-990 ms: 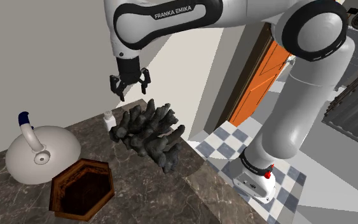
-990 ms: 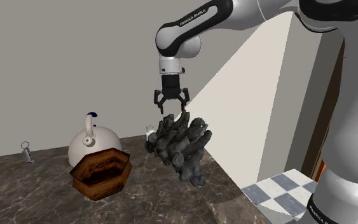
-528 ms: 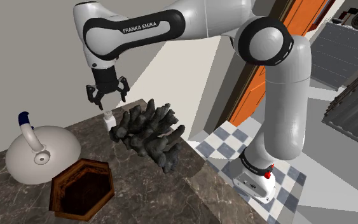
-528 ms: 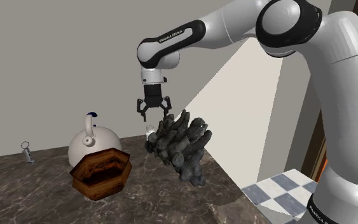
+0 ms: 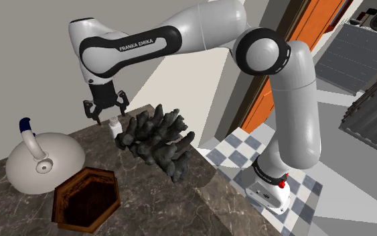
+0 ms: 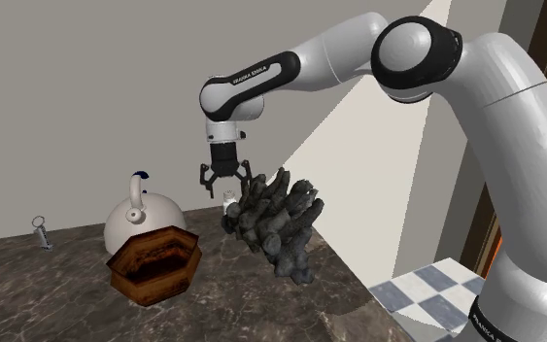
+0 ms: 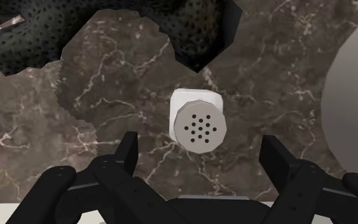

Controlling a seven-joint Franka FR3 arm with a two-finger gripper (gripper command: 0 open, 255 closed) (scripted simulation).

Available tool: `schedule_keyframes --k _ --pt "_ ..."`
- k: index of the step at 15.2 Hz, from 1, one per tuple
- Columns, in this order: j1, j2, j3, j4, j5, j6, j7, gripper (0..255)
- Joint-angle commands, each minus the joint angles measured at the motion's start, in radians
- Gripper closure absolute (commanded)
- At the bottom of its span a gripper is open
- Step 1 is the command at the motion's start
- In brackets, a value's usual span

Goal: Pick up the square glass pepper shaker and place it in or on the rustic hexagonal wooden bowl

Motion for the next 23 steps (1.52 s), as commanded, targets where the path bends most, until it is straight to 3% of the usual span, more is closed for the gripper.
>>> schedule_keyframes --k 1,9,10,19,23 --pt "-0.004 0.01 0.0 -0.029 -0.002 0.026 -0.013 0" --pt "-0.004 0.011 0.0 -0.036 -0.002 0.033 -0.012 0" --pt "-0.004 0.011 0.0 -0.036 -0.002 0.033 -0.012 255" --pt "-0.004 0.011 0.0 -0.036 -0.002 0.033 -0.012 255" --pt "-0.005 -0.008 0.005 -0.01 0.004 -0.01 -0.012 255"
